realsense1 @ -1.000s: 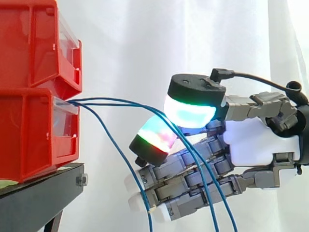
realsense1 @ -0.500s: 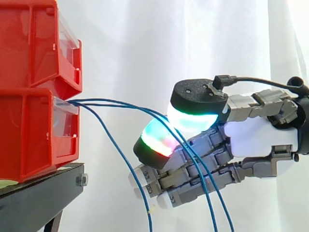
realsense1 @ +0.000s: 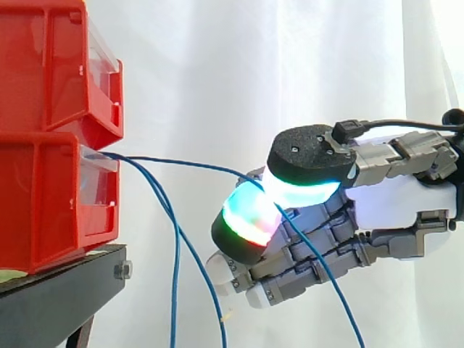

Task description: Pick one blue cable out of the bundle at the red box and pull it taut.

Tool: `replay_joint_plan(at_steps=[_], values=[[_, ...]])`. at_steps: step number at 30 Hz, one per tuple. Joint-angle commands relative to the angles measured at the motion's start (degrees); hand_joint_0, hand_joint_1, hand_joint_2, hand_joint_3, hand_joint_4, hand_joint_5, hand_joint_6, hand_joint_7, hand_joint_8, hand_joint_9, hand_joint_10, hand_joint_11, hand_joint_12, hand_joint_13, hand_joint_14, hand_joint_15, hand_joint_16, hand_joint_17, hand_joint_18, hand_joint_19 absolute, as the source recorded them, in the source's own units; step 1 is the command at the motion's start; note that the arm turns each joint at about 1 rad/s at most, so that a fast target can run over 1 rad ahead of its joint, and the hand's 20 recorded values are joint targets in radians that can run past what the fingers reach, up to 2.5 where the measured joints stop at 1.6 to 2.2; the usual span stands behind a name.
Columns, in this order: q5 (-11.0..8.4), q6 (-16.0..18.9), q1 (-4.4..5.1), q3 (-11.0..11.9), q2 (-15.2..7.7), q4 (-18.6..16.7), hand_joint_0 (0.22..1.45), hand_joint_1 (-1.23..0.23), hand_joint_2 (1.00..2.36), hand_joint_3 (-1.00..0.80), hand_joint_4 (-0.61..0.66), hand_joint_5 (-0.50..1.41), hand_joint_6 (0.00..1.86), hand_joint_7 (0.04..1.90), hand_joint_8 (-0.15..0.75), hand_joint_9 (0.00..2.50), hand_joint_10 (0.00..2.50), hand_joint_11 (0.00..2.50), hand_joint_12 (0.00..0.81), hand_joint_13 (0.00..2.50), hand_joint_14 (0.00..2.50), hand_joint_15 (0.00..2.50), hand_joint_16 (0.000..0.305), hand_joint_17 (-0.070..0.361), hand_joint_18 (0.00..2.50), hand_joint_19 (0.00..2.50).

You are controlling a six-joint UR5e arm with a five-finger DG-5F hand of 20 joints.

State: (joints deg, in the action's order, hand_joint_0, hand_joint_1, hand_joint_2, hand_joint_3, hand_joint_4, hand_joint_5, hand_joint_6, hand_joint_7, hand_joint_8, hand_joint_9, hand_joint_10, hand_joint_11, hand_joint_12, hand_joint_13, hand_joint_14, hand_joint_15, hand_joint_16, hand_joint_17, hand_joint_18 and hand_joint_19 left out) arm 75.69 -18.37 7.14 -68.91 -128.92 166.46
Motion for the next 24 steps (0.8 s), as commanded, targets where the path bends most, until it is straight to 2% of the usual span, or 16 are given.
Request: replay_joint_plan(at_steps=[1, 6, 9, 13, 18, 22, 24], values=[[-0.01, -0.3, 0.06, 0.0, 0.0, 0.2, 0.58, -0.74, 1.01, 0.02, -0.09, -0.15, 0.91, 0.95, 0.263, 0.50, 0.00, 0.21, 0.406, 0.16, 0.00, 0.09, 0.063, 0.141, 0.21, 0.06], [-0.19, 0.8, 0.06, 0.0, 0.0, 0.2, 0.56, -0.71, 1.01, -0.01, 0.01, -0.15, 0.91, 0.95, 0.303, 0.56, 0.00, 0.30, 0.420, 0.17, 0.00, 0.11, 0.065, 0.146, 0.22, 0.07], [-0.01, 4.4, 0.15, 0.0, 0.0, 0.9, 0.56, -0.70, 1.00, -0.01, 0.03, -0.15, 0.91, 0.96, 0.321, 0.58, 0.01, 0.35, 0.430, 0.18, 0.00, 0.13, 0.066, 0.149, 0.23, 0.07], [-0.01, 6.4, 0.24, 0.0, 0.0, 1.1, 0.55, -0.67, 1.00, -0.02, 0.07, -0.15, 0.92, 0.97, 0.340, 0.60, 0.01, 0.39, 0.441, 0.18, 0.00, 0.14, 0.068, 0.153, 0.24, 0.09], [-0.01, 11.1, 0.59, 0.0, 0.0, 1.9, 0.55, -0.65, 1.00, -0.04, 0.08, -0.15, 0.92, 0.97, 0.348, 0.61, 0.01, 0.39, 0.445, 0.18, 0.00, 0.15, 0.069, 0.155, 0.24, 0.09], [0.07, 17.2, 0.85, 0.0, 0.0, 1.9, 0.55, -0.65, 1.00, -0.05, 0.08, -0.15, 0.92, 0.94, 0.347, 0.60, 0.01, 0.39, 0.446, 0.18, 0.00, 0.14, 0.069, 0.155, 0.23, 0.10], [-0.01, 18.4, 0.85, -0.1, 0.0, 1.9, 0.55, -0.65, 1.00, -0.06, 0.08, -0.15, 0.92, 0.95, 0.348, 0.60, 0.01, 0.39, 0.445, 0.17, 0.00, 0.14, 0.069, 0.155, 0.22, 0.11]])
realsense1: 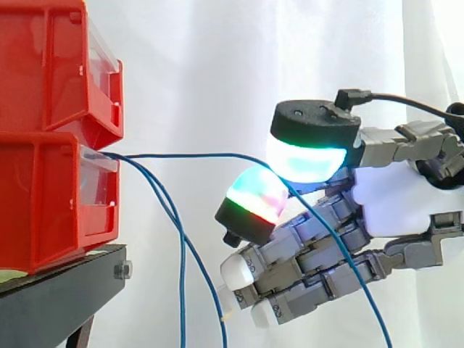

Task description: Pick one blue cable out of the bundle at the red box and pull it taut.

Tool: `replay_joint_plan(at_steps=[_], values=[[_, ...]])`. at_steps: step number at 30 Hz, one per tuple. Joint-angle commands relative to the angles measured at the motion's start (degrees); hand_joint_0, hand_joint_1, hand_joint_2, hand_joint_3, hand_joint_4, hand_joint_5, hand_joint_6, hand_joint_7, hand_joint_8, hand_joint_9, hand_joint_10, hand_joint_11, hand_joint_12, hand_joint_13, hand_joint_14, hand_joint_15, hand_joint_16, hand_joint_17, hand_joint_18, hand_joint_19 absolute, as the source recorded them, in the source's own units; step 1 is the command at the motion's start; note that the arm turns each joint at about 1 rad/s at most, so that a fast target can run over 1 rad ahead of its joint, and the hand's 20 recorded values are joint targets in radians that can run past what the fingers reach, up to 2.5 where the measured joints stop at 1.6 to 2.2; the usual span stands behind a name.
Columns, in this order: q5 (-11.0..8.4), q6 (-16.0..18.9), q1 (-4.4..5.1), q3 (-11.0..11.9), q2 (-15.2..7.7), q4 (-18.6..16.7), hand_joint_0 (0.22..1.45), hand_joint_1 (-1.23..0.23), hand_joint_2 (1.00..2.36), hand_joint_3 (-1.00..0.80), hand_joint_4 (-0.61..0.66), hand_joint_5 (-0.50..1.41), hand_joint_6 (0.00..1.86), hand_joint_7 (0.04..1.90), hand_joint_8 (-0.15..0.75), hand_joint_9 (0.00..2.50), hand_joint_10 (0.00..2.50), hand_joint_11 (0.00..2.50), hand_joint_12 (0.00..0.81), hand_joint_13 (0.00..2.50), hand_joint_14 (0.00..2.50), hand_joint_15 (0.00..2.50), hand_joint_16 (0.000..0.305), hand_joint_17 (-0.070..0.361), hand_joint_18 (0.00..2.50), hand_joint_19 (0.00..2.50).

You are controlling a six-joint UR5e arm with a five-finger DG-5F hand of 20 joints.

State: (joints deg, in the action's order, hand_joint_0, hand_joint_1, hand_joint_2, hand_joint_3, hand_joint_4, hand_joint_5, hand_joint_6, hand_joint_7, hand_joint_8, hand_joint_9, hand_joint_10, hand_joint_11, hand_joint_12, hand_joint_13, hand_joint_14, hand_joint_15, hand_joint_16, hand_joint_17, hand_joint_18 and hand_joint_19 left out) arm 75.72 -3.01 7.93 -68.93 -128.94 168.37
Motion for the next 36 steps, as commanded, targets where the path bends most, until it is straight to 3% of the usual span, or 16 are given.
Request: replay_joint_plan(at_steps=[1, 17, 23, 36], values=[[-0.04, 3.8, 0.07, 0.0, -0.1, 0.0, 0.55, -0.65, 1.00, -0.07, 0.08, -0.15, 0.92, 0.94, 0.348, 0.60, 0.01, 0.40, 0.444, 0.17, 0.00, 0.14, 0.069, 0.154, 0.22, 0.11], [1.89, 10.7, 0.07, -0.1, 0.0, 2.7, 0.54, -0.64, 1.01, -0.16, 0.08, -0.15, 0.92, 0.95, 0.331, 0.60, 0.01, 0.42, 0.421, 0.16, 0.00, 0.15, 0.064, 0.143, 0.20, 0.12], [1.98, 11.2, 0.07, -0.1, 0.0, 2.9, 0.52, -0.63, 1.01, -0.25, 0.07, -0.16, 0.91, 1.01, 0.302, 0.58, 0.01, 0.43, 0.383, 0.15, 0.00, 0.15, 0.056, 0.126, 0.17, 0.15], [1.98, 11.0, 0.16, -0.1, 0.0, 2.8, 0.49, -0.63, 1.00, -0.40, 0.07, -0.16, 0.91, 0.99, 0.317, 0.61, 0.01, 0.44, 0.397, 0.17, 0.00, 0.15, 0.059, 0.132, 0.20, 0.15]])
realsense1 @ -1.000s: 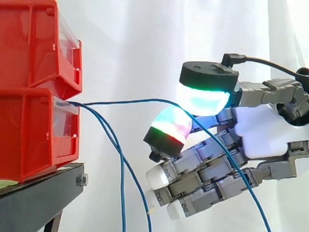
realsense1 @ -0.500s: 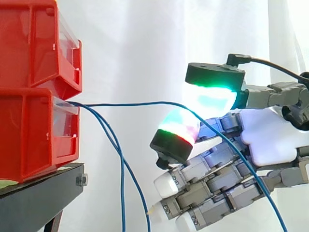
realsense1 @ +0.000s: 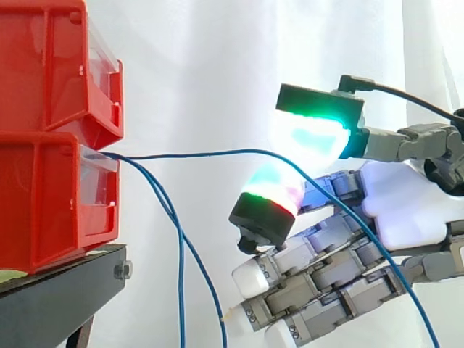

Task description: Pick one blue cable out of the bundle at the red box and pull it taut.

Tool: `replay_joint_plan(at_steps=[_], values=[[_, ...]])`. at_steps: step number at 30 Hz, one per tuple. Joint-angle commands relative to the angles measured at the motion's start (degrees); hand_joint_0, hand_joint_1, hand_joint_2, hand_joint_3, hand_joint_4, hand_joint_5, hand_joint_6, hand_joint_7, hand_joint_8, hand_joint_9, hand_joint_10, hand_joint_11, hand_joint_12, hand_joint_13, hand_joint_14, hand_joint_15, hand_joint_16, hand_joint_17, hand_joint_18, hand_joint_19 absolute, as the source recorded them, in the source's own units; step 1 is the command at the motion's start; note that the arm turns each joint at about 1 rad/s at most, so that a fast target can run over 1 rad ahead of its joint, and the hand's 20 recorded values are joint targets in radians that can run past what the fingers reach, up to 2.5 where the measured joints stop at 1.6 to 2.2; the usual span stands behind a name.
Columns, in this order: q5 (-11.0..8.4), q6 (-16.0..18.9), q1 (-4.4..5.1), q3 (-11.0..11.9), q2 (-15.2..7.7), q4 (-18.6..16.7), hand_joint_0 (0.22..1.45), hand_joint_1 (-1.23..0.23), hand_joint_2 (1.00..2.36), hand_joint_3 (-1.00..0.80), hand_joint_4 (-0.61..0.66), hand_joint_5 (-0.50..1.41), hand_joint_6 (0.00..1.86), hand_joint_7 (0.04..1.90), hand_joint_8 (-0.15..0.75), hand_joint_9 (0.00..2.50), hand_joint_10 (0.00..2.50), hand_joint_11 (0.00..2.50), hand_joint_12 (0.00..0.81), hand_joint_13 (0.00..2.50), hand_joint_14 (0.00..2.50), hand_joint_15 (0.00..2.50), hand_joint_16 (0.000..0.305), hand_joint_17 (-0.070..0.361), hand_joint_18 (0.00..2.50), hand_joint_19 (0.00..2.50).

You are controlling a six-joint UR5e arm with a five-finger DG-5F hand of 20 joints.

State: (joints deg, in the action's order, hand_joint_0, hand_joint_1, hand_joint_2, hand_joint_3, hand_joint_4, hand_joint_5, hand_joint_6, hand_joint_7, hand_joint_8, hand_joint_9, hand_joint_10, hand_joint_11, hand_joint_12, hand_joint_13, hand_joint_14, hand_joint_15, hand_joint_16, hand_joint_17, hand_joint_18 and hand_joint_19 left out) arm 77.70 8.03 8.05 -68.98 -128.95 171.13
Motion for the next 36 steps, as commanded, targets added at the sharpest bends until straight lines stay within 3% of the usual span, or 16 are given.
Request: replay_joint_plan(at_steps=[1, 14, 21, 27, 36], values=[[0.00, 0.0, -0.05, 0.0, 0.0, 0.0, 0.49, -0.63, 1.00, -0.43, 0.07, -0.16, 0.91, 0.99, 0.315, 0.61, 0.01, 0.44, 0.395, 0.17, 0.00, 0.16, 0.058, 0.131, 0.20, 0.15], [0.00, -0.1, 0.12, 0.1, -0.1, -0.1, 0.46, -0.72, 1.00, -0.50, 0.09, -0.15, 0.91, 0.98, 0.333, 0.65, 0.01, 0.50, 0.413, 0.22, 0.00, 0.16, 0.062, 0.139, 0.28, 0.13], [0.00, -0.1, 0.12, 0.0, 0.0, -0.1, 0.56, -0.79, 1.00, -0.50, 0.08, -0.15, 0.91, 1.06, 0.302, 0.66, 0.01, 0.54, 0.376, 0.25, 0.00, 0.15, 0.054, 0.122, 0.30, 0.13], [0.00, -0.1, 0.12, 0.0, 0.0, -0.1, 0.60, -0.78, 1.01, -0.31, 0.06, -0.14, 0.91, 1.09, 0.303, 0.70, 0.01, 0.57, 0.370, 0.28, 0.00, 0.16, 0.052, 0.118, 0.33, 0.12], [0.09, -0.1, 0.12, 0.0, 0.0, -0.1, 0.60, -0.82, 1.02, -0.05, -0.10, -0.13, 0.93, 1.11, 0.317, 0.74, 0.01, 0.55, 0.385, 0.32, 0.01, 0.16, 0.056, 0.126, 0.37, 0.10]])
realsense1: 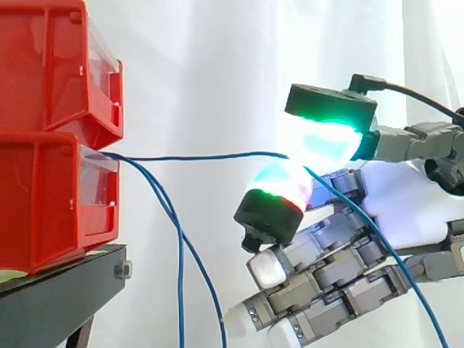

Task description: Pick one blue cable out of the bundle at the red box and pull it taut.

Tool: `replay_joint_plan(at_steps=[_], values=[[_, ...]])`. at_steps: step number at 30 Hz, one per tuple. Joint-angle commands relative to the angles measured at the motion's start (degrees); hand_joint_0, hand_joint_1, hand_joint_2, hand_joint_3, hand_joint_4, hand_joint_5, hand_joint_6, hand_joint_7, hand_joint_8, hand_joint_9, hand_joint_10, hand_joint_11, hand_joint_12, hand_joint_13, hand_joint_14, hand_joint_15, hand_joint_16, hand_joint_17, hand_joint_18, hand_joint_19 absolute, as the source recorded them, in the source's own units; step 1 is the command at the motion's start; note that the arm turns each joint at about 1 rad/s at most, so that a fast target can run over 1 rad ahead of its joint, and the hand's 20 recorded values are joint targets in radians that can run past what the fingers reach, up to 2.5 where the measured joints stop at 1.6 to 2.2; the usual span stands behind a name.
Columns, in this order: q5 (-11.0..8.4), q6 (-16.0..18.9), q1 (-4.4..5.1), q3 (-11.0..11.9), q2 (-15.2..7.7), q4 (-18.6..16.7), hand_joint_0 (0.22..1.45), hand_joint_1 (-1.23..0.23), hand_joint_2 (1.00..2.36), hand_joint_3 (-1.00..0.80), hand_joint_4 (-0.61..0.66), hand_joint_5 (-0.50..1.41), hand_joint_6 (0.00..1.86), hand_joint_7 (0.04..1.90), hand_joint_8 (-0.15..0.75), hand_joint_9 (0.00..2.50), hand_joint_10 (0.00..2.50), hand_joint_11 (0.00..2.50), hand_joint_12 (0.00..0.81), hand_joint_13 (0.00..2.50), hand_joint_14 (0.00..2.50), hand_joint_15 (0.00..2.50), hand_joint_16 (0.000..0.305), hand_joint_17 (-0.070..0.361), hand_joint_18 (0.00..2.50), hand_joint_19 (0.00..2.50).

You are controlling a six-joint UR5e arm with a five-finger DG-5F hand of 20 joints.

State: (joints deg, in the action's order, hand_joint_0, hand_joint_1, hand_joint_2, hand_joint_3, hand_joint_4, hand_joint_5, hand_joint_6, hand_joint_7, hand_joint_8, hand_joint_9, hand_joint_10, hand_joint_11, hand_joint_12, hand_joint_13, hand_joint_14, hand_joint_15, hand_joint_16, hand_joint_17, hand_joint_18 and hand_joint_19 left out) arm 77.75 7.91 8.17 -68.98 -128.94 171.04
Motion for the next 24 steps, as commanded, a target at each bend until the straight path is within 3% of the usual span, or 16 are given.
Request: replay_joint_plan(at_steps=[1, 8, 13, 18, 24], values=[[0.03, 0.0, 0.00, 0.0, -0.1, 0.0, 0.60, -0.82, 1.02, -0.02, -0.12, -0.12, 0.93, 1.11, 0.322, 0.75, 0.01, 0.55, 0.394, 0.34, 0.00, 0.17, 0.058, 0.130, 0.39, 0.10], [0.03, -0.6, -0.09, 0.0, 0.0, 0.7, 0.62, -0.85, 1.01, 0.09, -0.23, -0.10, 0.93, 1.17, 0.326, 0.83, 0.01, 0.52, 0.413, 0.41, 0.00, 0.17, 0.061, 0.138, 0.46, 0.08], [0.12, -2.6, -0.53, 0.0, 0.0, 1.8, 0.62, -0.86, 1.01, 0.09, -0.21, -0.10, 0.93, 1.18, 0.329, 0.85, 0.01, 0.52, 0.416, 0.42, 0.00, 0.17, 0.061, 0.138, 0.47, 0.08], [0.12, -7.5, -0.79, 0.0, 0.0, 5.1, 0.62, -0.85, 1.01, 0.09, -0.18, -0.10, 0.93, 1.18, 0.333, 0.85, 0.01, 0.53, 0.418, 0.42, 0.00, 0.17, 0.062, 0.138, 0.47, 0.08], [-0.23, -9.6, -1.14, 0.0, 0.4, 7.1, 0.62, -0.85, 1.01, 0.07, -0.16, -0.10, 0.93, 1.17, 0.338, 0.84, 0.01, 0.53, 0.421, 0.41, 0.00, 0.17, 0.062, 0.138, 0.45, 0.07]])
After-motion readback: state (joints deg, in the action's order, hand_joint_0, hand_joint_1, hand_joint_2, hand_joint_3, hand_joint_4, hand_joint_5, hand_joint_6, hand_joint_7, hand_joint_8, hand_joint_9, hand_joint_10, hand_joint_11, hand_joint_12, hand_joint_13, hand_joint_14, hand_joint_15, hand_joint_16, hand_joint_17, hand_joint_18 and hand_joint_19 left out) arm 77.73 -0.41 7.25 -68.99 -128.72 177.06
